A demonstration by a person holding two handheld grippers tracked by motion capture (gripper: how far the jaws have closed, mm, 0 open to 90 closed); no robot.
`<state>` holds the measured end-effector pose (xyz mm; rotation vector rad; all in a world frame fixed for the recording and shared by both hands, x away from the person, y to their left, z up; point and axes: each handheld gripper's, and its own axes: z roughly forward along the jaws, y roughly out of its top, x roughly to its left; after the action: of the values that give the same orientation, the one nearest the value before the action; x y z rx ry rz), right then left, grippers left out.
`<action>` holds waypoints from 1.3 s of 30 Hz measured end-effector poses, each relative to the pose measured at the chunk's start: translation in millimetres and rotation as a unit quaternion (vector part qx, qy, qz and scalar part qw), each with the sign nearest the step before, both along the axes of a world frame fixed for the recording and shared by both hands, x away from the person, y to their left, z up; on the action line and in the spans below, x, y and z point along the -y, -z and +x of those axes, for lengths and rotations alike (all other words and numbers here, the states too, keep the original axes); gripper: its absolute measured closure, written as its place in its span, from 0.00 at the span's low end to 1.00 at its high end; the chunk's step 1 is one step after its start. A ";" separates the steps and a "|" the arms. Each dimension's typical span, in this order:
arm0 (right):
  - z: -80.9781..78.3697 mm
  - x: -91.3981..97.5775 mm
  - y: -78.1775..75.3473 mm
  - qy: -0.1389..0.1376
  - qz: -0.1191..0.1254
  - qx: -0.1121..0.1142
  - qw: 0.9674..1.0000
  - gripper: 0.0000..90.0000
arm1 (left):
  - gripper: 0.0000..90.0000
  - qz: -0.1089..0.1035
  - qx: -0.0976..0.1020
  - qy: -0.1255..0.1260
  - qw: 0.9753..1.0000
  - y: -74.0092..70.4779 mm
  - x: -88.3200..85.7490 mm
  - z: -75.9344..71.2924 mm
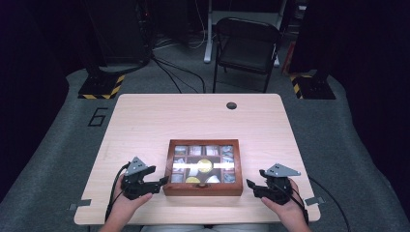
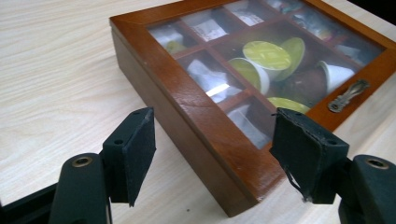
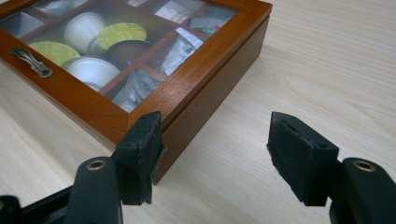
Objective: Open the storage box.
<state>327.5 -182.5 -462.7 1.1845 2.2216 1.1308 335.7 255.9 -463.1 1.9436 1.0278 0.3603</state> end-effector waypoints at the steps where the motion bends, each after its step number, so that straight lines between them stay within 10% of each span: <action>1: -1.2 -0.4 -0.2 -0.002 -0.001 0.001 1.000 0.39 | 0.34 -0.001 0.000 0.000 1.000 -0.1 0.9 -1.2; 39: -9.8 -24.8 18.0 -0.085 -0.009 -0.027 0.996 0.57 | 0.38 -0.005 -0.009 0.009 1.000 4.6 3.3 -14.6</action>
<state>317.7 -157.7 -480.7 1.0463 2.4069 1.1525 321.1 252.6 -467.8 1.9492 1.0210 0.3267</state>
